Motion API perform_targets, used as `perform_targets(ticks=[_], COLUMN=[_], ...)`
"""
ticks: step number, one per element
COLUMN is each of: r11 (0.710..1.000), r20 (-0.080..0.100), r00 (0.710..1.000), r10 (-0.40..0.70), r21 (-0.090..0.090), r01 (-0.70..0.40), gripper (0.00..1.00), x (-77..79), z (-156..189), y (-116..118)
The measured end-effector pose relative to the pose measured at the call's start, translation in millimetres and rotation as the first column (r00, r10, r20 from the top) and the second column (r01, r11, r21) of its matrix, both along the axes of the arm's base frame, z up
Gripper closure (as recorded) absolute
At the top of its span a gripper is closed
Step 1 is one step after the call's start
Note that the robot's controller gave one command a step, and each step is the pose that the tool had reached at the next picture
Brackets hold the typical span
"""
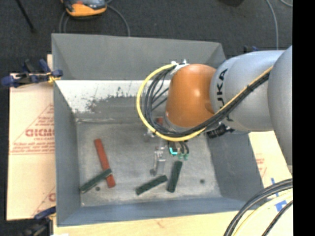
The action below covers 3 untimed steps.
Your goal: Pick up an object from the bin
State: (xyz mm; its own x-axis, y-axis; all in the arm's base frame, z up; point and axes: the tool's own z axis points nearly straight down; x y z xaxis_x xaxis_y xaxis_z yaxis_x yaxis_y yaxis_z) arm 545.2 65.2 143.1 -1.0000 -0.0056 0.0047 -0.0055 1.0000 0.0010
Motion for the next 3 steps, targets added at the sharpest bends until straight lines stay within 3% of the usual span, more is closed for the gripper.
perform_targets(ticks=[1, 2, 3], r11=[1.000, 0.995, 0.971], r20=[0.008, 0.017, 0.001], r00=[1.000, 0.995, 0.971], r10=[-0.002, 0.099, 0.239], r21=[0.001, -0.001, 0.000], r01=[0.002, -0.099, -0.239], gripper=[0.00, 0.00, 0.00], x=[2.0, -14.9, -60.1], z=[4, -15, -11], y=[0, -5, -14])
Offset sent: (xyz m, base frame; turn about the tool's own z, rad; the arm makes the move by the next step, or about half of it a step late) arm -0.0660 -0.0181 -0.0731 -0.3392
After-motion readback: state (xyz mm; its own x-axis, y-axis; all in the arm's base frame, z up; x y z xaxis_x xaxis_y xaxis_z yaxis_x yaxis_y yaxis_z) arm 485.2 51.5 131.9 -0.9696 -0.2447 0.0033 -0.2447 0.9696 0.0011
